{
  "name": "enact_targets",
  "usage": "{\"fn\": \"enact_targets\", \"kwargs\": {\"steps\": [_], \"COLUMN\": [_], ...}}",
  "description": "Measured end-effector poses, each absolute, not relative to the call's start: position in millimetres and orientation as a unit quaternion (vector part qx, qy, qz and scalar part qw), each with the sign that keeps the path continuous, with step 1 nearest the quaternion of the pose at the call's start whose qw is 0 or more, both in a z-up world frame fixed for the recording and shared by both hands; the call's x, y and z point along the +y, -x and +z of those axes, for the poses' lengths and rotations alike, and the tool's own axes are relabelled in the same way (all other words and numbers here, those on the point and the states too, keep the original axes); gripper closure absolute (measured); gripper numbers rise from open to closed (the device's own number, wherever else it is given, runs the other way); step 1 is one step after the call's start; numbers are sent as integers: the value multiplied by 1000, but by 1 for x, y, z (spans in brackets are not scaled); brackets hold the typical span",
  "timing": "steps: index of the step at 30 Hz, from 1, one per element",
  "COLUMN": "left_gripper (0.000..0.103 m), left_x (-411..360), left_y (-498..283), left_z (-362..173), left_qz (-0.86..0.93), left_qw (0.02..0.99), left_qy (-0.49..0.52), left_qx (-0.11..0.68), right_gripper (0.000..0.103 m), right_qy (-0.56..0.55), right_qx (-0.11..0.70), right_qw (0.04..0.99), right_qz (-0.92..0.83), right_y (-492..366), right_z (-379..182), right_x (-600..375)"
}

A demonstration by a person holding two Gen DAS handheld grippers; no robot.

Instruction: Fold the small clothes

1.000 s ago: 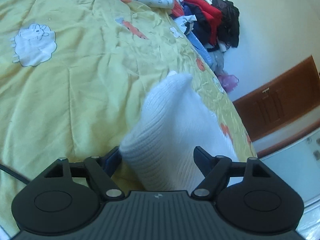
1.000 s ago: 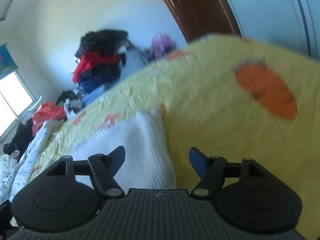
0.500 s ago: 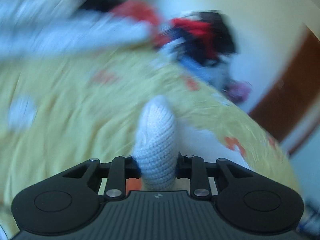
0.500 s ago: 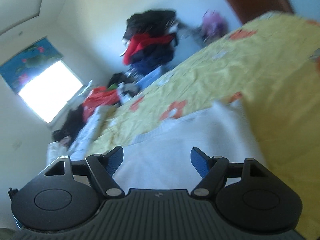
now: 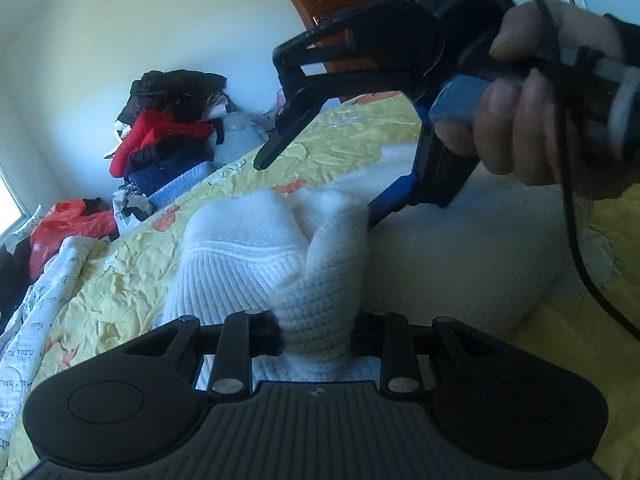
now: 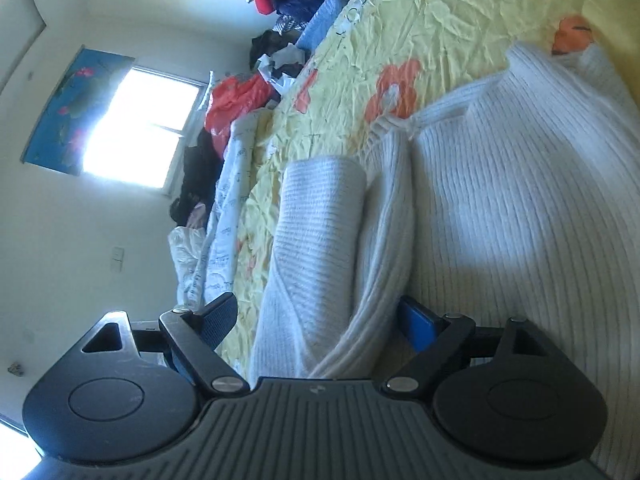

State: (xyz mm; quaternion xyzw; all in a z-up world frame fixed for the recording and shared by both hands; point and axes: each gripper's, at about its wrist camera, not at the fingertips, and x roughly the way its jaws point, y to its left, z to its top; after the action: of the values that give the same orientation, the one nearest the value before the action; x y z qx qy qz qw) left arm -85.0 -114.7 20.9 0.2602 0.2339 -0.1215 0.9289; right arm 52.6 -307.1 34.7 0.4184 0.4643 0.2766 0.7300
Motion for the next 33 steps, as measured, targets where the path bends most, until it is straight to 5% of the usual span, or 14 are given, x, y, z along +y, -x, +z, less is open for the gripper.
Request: {"fn": "enact_targets", "kwargs": {"steps": [10, 13, 15, 17, 26, 33], "left_gripper": [76, 76, 76, 76, 76, 75], "left_x": [-130, -131, -130, -132, -199, -249], "left_y": [103, 103, 96, 94, 105, 93], "left_z": [20, 23, 27, 32, 51, 12], "left_qz": [-118, -120, -123, -130, -238, -284], "left_qw": [925, 925, 925, 926, 914, 895], "left_qy": [-286, -283, -280, -278, -287, -278], "left_qx": [222, 225, 223, 220, 161, 205], "right_gripper": [19, 39, 75, 79, 80, 80], "right_qy": [-310, -263, -226, -220, -179, -202], "right_qx": [493, 495, 499, 486, 437, 452], "right_qw": [763, 778, 784, 790, 833, 844], "right_qz": [281, 285, 291, 303, 288, 207], "right_y": [-138, -148, -149, -144, -120, -97], "right_z": [48, 43, 38, 38, 88, 55], "right_x": [-269, -253, -245, -252, -345, -410]}}
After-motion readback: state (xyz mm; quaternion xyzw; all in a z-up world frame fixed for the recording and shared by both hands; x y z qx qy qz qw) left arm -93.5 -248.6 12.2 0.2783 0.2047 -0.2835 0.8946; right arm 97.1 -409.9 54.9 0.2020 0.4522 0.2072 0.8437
